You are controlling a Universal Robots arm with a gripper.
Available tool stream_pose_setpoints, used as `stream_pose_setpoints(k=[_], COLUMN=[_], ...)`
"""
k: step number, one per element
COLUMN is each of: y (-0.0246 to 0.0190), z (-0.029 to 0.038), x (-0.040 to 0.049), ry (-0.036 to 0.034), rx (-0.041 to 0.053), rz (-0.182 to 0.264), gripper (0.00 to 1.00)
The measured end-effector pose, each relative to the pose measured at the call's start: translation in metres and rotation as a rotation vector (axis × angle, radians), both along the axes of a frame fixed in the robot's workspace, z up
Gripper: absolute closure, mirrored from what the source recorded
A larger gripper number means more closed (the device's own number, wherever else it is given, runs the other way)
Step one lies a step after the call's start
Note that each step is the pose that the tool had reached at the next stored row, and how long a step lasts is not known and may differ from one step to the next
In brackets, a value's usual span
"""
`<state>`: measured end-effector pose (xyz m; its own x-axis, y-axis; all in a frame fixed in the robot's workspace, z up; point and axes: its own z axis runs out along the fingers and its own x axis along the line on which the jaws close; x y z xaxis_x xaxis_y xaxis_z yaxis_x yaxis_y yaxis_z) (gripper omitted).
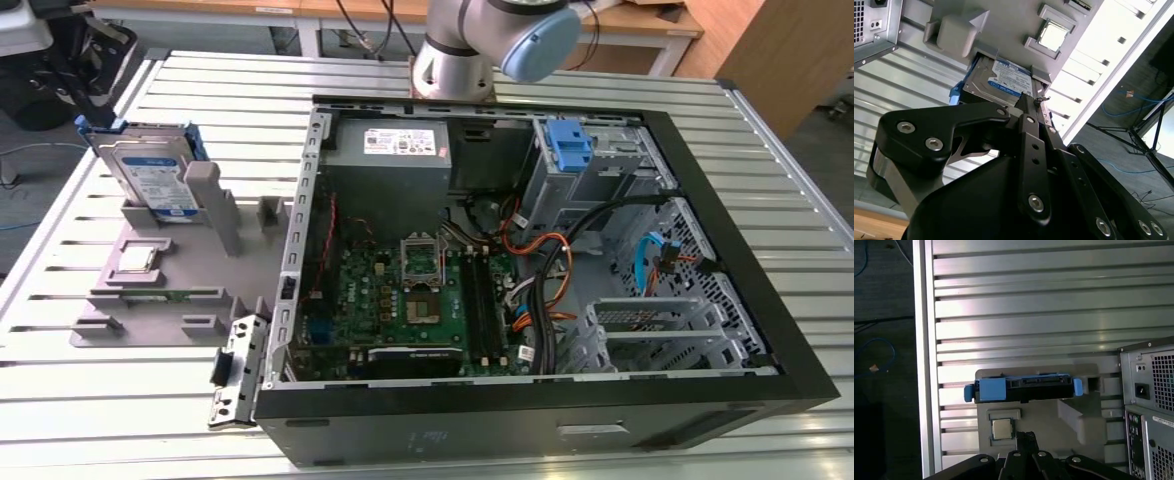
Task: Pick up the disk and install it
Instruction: 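Reach for the disk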
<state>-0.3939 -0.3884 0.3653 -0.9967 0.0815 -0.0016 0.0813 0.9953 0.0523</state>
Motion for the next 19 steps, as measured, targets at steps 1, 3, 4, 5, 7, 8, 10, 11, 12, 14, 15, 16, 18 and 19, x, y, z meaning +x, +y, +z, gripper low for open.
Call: stream_pose_setpoints(k=[1,3,4,5,7,8,10,11,12,14,15,16,18,19], y=[0.0,0.0,0.0,0.0,0.0,0.0,0.0,0.0,0.0,0.0,0.0,0.0,0.0,0.0], z=[-0.0001,-0.0002,-0.0002,-0.0001,-0.0002,-0.0003,-0.0005,-0.0006,-0.0008,-0.0011,-0.0013,-0.0015,-0.0017,-0.0019], x=[-0.0023,-0.0049,-0.0055,-0.006,-0.0076,-0.0088,-0.0116,-0.0135,-0.0153,-0.019,-0.0212,-0.0239,-0.0293,-0.0321], ry=[0.0,0.0,0.0,0.0001,0.0,0.0,0.0,0.0,0.0,-0.0001,0.0,-0.0001,0.0,0.0001], rx=[0.0,0.0,0.0,0.0,0.0,0.0,0.0,0.0,0.0,0.0,0.0,0.0001,0.0,0.0], rz=[0.0,-0.001,-0.001,-0.001,-0.001,-0.001,-0.002,-0.002,-0.002,-0.002,-0.003,-0.003,-0.004,-0.004], gripper=[0.9,0.9,0.9,0.9,0.9,0.9,0.9,0.9,0.9,0.9,0.9,0.9,0.9,0.9])
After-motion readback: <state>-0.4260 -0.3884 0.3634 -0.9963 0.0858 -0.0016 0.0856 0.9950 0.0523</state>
